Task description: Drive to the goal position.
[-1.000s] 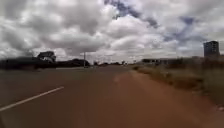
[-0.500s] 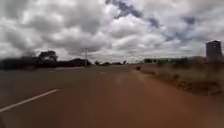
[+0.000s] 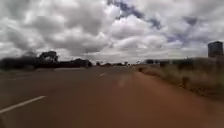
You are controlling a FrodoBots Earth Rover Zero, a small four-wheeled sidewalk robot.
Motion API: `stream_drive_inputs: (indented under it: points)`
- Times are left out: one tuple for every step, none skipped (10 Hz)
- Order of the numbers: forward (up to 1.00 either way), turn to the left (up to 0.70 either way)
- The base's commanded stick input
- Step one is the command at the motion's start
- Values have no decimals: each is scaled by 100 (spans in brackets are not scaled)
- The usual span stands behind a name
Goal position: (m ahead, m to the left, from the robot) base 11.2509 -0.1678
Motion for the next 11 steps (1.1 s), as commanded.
stream_drive_inputs:
  points:
    - [85,-1]
    - [85,0]
    - [85,0]
    - [85,0]
    - [85,-1]
    - [85,-1]
    - [85,-2]
    - [85,-3]
    - [85,-3]
    - [85,-3]
    - [85,-24]
